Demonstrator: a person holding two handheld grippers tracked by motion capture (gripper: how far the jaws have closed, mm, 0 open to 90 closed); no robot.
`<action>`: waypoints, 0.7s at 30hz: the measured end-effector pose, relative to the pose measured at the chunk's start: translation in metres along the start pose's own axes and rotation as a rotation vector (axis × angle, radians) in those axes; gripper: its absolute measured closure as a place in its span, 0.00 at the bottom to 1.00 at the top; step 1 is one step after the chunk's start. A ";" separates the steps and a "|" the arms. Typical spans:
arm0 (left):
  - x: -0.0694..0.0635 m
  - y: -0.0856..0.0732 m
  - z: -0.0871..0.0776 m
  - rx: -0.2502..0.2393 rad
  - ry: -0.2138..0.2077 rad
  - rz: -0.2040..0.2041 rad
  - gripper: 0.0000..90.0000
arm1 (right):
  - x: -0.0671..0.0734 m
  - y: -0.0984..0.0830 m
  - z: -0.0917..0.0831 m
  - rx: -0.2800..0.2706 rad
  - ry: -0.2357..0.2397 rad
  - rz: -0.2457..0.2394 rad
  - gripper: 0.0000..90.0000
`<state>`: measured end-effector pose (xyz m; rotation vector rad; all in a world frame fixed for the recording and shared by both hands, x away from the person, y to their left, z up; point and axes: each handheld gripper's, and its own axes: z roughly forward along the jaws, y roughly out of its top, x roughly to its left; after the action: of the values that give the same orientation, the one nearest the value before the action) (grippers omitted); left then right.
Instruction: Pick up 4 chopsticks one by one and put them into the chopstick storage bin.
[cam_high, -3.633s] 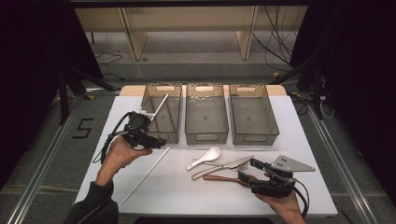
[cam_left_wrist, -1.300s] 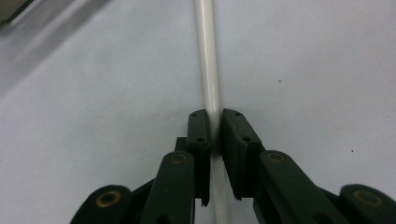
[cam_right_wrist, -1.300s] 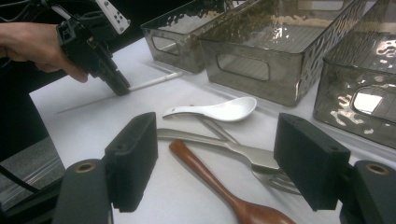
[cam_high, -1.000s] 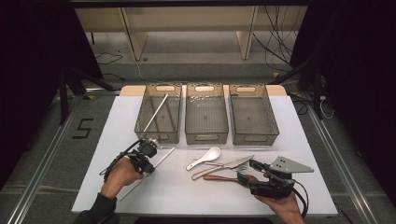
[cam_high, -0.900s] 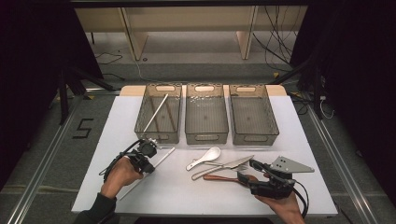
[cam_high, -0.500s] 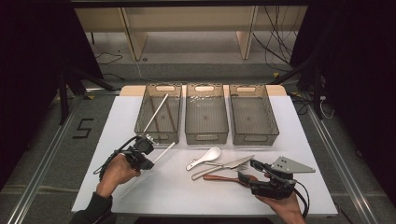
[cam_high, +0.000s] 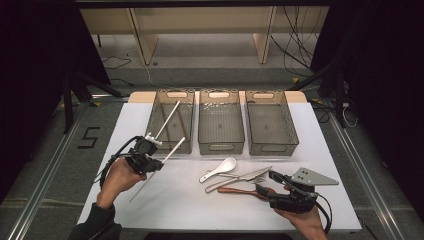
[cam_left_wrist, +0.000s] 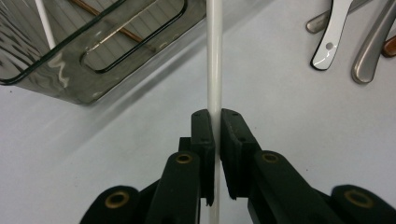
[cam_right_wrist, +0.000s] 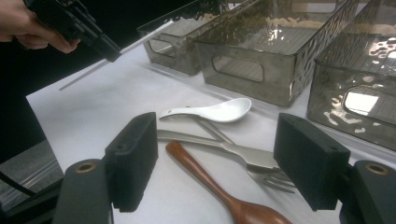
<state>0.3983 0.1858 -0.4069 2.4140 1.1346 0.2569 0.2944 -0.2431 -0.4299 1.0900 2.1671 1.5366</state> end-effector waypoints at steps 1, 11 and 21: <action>0.000 0.001 0.000 -0.007 -0.004 0.004 0.93 | 0.000 0.000 0.000 0.000 -0.001 0.002 0.35; 0.013 0.014 -0.004 -0.064 -0.033 -0.036 0.93 | -0.001 0.000 0.000 0.000 0.001 0.004 0.35; 0.030 0.038 -0.015 -0.127 -0.022 -0.072 0.93 | -0.001 0.000 0.001 0.001 0.004 0.009 0.35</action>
<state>0.4382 0.1920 -0.3765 2.2554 1.1566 0.2704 0.2954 -0.2428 -0.4304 1.0997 2.1686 1.5427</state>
